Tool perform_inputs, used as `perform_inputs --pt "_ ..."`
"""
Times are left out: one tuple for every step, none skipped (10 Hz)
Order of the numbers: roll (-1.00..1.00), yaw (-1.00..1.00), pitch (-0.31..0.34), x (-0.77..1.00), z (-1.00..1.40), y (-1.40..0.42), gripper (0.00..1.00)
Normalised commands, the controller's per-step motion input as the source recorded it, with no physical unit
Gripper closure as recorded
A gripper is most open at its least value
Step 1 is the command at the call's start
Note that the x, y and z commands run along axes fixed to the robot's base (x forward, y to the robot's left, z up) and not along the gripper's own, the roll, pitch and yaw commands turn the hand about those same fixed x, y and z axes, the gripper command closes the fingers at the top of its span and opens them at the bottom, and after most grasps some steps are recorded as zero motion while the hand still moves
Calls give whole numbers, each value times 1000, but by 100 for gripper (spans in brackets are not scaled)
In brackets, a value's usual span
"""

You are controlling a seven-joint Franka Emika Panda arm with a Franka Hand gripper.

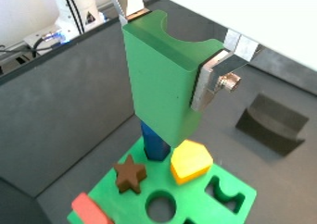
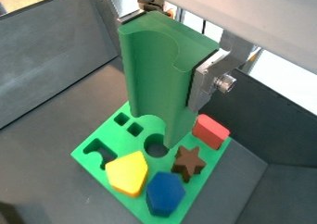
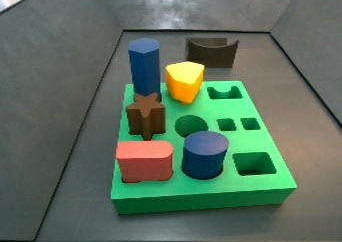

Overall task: Pick up the arch object. Move up. Move to above the board. Insert the arch object.
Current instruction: Insert the arch object.

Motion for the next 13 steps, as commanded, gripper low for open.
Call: perform_inputs --pt "0 0 -14 1000 -420 -226 100" --pt "0 134 0 991 -277 89 100" --pt "19 234 -10 877 -191 57 100" --pt "59 251 -13 846 -123 37 100" --pt "131 271 -26 789 -46 9 100" --pt "226 217 -4 817 0 14 100" --pt "183 223 -4 823 -46 34 100" --pt "93 131 -24 949 -74 46 100" --pt "90 77 -40 1000 -49 23 100" --pt "94 57 0 1000 -180 63 100" --pt "0 43 0 1000 -323 154 100" --pt "0 51 0 1000 -311 186 100" --pt "14 100 0 931 -454 174 100"
